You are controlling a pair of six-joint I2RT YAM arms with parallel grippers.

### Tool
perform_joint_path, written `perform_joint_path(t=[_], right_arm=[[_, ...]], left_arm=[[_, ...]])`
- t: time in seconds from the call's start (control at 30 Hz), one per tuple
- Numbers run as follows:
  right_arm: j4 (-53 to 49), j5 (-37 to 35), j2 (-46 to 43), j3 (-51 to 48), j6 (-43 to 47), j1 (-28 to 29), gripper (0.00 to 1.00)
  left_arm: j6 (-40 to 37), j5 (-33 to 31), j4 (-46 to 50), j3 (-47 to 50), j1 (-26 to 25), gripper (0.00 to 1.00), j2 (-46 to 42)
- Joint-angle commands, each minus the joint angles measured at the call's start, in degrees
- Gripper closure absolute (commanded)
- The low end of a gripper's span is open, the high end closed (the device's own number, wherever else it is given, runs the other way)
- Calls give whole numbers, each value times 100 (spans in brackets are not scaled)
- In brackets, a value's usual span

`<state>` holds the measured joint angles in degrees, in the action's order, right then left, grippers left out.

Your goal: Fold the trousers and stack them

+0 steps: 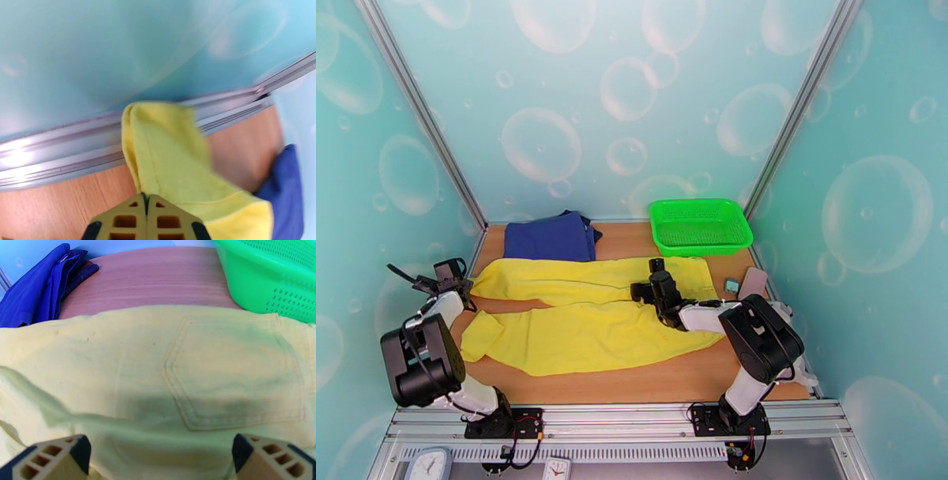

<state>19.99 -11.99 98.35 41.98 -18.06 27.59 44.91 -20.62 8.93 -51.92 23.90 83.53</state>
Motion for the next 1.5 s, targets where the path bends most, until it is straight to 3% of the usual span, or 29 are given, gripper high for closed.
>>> perform_joint_path(t=[0.0,0.23,0.43,0.57,0.8,1.1,1.47], right_arm=[[180,170,-30,-78,-323,-259,1],[203,555,273,-48,-653,-741,1],[234,461,360,-34,-615,-806,1],[223,452,451,-5,-624,-843,1],[199,325,458,-31,-637,-920,1],[177,248,393,-111,-681,-1036,1],[-2,73,471,3,-687,-991,1]], left_arm=[[-15,-513,369,59,-64,100,-766],[-103,-1024,966,-223,-409,100,-2075],[-128,-1173,1160,-414,-459,100,-2351],[-33,-1272,880,-265,-465,100,-1969],[270,-1477,-9,-167,-535,100,-392],[216,-1590,-763,-1033,-607,100,1137],[514,-1637,-855,-441,-575,100,109]])
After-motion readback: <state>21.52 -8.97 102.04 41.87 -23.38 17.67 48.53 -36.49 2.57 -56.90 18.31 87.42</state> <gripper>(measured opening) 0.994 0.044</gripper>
